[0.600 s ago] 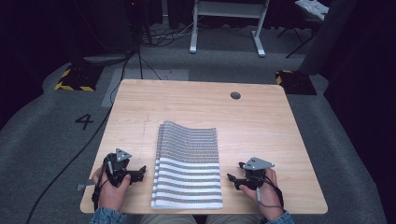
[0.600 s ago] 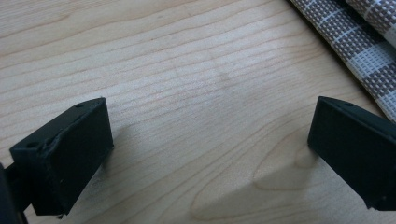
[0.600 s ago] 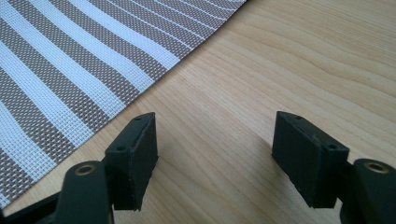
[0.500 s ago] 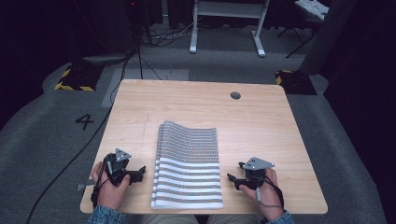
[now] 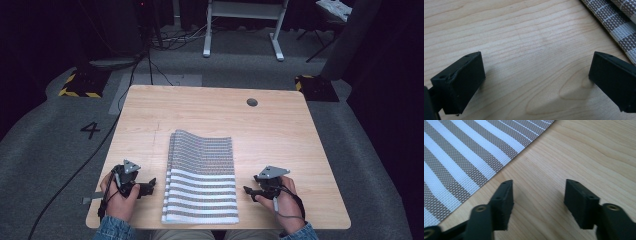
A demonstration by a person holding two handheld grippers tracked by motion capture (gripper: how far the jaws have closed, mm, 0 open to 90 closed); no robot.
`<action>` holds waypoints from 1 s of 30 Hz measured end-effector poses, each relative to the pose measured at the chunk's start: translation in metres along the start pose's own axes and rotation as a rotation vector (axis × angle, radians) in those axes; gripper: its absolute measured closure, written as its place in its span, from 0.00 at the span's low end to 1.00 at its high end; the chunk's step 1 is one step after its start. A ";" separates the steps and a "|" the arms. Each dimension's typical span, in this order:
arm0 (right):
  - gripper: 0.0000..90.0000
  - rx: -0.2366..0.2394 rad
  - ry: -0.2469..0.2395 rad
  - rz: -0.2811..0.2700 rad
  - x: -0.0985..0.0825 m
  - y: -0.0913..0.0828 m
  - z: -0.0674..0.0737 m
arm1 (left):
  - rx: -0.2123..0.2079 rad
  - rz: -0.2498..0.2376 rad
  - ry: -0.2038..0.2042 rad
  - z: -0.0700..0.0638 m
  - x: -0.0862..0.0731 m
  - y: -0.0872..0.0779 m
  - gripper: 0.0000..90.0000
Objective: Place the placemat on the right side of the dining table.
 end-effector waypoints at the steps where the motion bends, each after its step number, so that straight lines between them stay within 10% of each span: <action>1: 0.52 0.014 0.021 -0.002 0.001 0.000 0.001 | -0.001 0.000 -0.001 0.000 0.000 0.000 0.01; 30: 0.52 0.183 -0.080 -0.091 0.081 -0.021 0.057 | -0.020 0.000 0.019 0.002 -0.001 -0.001 0.00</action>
Point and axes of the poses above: each handheld gripper's, and its own axes: y roughly forward along the jaws, x roughly out of its top, z roughly to its left, the point moved 1 cm from there along y, roughly forward along the jaws, and after that the axes turned 6 degrees about y, right-handed, at the moved point
